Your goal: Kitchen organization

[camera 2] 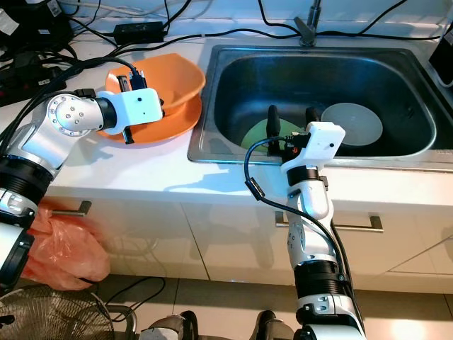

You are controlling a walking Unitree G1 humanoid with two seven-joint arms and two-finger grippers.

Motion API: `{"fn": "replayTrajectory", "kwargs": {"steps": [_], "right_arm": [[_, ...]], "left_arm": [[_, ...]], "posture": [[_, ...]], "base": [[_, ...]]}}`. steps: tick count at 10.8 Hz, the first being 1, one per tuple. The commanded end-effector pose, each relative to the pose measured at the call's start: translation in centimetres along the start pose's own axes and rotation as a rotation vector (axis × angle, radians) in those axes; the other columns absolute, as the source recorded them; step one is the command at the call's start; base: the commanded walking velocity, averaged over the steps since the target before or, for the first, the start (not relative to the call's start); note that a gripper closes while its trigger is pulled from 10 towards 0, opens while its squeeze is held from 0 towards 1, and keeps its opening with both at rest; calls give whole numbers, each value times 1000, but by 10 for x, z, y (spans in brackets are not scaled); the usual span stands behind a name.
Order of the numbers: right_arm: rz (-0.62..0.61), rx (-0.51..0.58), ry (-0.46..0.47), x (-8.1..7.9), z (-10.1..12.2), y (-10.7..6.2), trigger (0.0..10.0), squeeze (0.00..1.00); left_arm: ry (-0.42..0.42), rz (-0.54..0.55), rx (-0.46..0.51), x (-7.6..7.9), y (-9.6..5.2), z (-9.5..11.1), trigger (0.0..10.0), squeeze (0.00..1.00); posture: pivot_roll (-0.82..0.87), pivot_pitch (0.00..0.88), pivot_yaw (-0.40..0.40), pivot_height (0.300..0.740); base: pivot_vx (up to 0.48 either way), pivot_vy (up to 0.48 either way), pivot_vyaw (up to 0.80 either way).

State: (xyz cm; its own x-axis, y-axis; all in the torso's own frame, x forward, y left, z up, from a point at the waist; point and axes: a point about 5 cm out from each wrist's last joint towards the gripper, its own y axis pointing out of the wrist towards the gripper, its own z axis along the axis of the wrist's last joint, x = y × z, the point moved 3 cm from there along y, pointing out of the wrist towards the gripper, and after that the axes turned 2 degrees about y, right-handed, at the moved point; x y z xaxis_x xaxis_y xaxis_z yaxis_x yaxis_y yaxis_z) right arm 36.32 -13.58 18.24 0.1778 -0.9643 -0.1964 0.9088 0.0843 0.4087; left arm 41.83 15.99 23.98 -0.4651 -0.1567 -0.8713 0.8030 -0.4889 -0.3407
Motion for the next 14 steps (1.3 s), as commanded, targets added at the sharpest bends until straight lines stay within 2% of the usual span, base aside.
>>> {"fn": "replayTrajectory", "kwargs": {"steps": [1, 6, 8, 9, 10, 11, 12, 13, 14], "right_arm": [[-29, -120, 19, 5, -27, -13, 10000, 0], [-23, -128, 23, 3, -30, -15, 10000, 0], [-19, -129, 22, 2, -30, -15, 10000, 0], [-19, -129, 22, 2, -30, -15, 10000, 0], [-20, -130, 21, 3, -30, -14, 10000, 0], [-20, -131, 22, 3, -30, -14, 10000, 0], [-19, -132, 21, 3, -30, -14, 10000, 0], [-17, -133, 19, 3, -30, -14, 10000, 0], [-14, -133, 19, 2, -30, -13, 10000, 0]], "left_arm": [[16, 1, -13, 3, 0, -3, 0, 0], [80, 151, 15, 0, 5, 9, 0, 0], [91, 255, 43, -14, 3, 19, 0, 0], [78, 347, 69, -25, 1, 26, 0, 0], [68, 406, 92, -32, -1, 31, 10000, 0], [51, 471, 175, -37, -4, 46, 10000, 0], [39, 504, 218, -36, -5, 54, 10000, 0], [34, 498, 297, -24, -2, 70, 10000, 0], [67, 462, 322, -11, 3, 78, 10000, 0]], "posture": [[170, 142, 81, 740], [173, 134, 77, 740], [172, 135, 74, 740], [171, 137, 72, 740], [172, 139, 72, 740], [173, 140, 70, 740], [172, 143, 67, 740], [171, 145, 64, 740], [172, 146, 63, 740]], "base": [[0, 0, 0], [0, 0, 0], [0, 0, 0], [0, 0, 0], [0, 0, 0], [0, 0, 0], [0, 0, 0], [0, 0, 0], [0, 0, 0]]}}
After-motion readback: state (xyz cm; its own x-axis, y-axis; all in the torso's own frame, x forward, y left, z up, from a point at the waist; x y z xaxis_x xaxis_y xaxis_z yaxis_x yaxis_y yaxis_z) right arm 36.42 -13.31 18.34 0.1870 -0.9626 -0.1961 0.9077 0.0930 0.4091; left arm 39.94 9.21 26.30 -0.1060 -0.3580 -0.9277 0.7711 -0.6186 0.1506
